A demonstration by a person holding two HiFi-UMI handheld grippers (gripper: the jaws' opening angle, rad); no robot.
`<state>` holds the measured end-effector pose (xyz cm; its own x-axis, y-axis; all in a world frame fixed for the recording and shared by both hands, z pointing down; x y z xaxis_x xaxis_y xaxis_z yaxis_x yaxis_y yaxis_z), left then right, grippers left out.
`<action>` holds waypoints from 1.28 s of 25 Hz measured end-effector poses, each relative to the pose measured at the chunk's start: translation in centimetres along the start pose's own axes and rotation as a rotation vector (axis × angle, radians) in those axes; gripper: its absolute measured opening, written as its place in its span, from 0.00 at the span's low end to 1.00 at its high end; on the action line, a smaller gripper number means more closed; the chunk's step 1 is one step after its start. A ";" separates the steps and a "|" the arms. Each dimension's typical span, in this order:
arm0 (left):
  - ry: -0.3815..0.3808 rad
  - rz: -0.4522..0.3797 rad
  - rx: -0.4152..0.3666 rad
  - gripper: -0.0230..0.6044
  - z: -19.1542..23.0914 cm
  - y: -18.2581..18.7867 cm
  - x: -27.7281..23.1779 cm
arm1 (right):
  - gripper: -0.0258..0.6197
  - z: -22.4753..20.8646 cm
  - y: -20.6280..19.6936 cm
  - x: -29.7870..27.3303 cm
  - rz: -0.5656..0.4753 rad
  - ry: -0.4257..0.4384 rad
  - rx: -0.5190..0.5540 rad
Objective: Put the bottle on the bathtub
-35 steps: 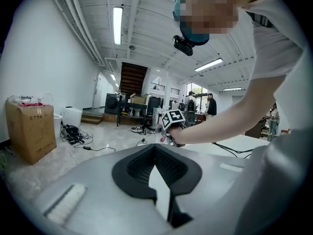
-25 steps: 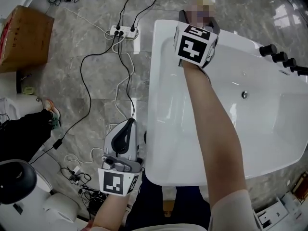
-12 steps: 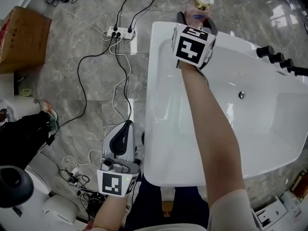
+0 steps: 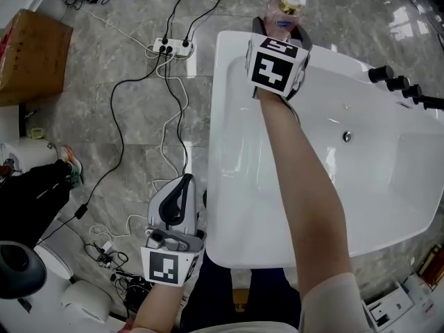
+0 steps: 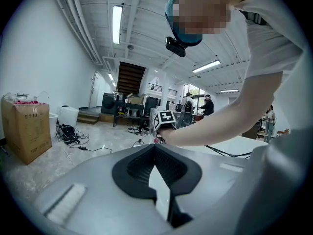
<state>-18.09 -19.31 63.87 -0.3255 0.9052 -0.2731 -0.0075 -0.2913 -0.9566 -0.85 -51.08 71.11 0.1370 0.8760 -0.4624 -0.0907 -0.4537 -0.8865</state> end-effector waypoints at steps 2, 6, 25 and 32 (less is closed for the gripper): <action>-0.002 0.000 0.004 0.05 -0.1 0.2 0.0 | 0.52 0.1 -0.1 0.1 0.003 0.006 0.008; 0.001 0.014 0.017 0.05 -0.2 0.1 0.2 | 0.54 0.3 -0.5 0.2 0.003 0.037 0.016; 0.013 -0.036 -0.015 0.05 -1.6 2.2 1.1 | 0.55 -0.7 -1.8 7.6 -0.049 0.094 0.039; 0.011 -0.071 -0.039 0.05 -2.0 3.2 0.9 | 0.07 -1.0 -2.1 14.5 -0.126 0.076 0.077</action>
<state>-16.52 -18.78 60.33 -0.3151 0.9265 -0.2057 0.0071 -0.2144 -0.9767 2.32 -37.58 66.19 0.2263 0.9088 -0.3506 -0.1429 -0.3250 -0.9348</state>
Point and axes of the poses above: the fingertips, and each gripper's own axes: x backward along the fingers, z to its left, y out of its top, the point moved 3 cm from there along x, backward along the fingers, and after that the axes turned 5 degrees about y, right-handed, at the moved point
